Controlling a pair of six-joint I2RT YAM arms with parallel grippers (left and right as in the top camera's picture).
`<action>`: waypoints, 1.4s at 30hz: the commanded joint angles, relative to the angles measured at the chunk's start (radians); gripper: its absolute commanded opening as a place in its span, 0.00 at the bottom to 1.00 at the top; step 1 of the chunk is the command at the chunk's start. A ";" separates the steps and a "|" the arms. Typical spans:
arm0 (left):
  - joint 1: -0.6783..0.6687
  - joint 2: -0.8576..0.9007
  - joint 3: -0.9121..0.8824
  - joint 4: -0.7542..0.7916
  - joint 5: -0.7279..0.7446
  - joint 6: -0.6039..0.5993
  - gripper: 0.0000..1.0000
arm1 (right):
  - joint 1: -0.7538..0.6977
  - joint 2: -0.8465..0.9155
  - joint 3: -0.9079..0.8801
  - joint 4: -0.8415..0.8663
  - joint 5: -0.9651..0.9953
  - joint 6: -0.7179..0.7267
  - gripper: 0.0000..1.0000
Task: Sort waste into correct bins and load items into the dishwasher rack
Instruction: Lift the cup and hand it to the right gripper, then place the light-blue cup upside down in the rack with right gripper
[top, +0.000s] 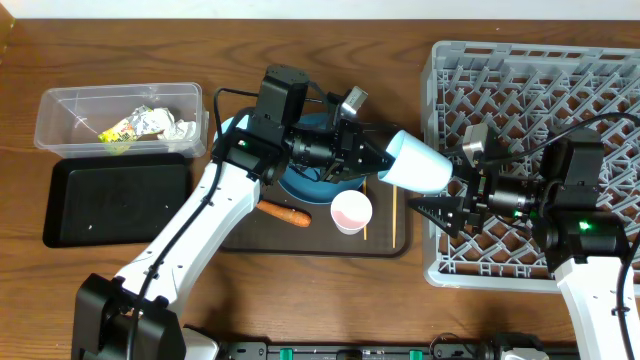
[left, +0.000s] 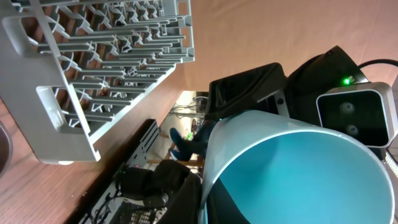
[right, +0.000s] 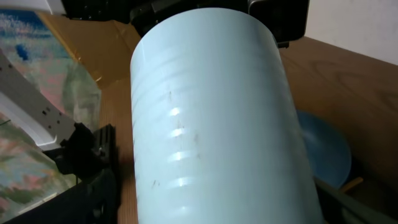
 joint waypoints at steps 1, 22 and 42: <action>-0.002 0.002 0.006 0.005 0.020 -0.013 0.06 | -0.007 0.000 0.016 0.005 -0.026 -0.012 0.85; -0.002 0.002 0.006 0.006 0.017 0.005 0.08 | -0.007 0.000 0.016 0.034 -0.025 -0.008 0.62; 0.220 -0.040 0.006 -0.365 -0.749 0.488 0.16 | -0.008 -0.016 0.048 -0.137 0.558 0.286 0.47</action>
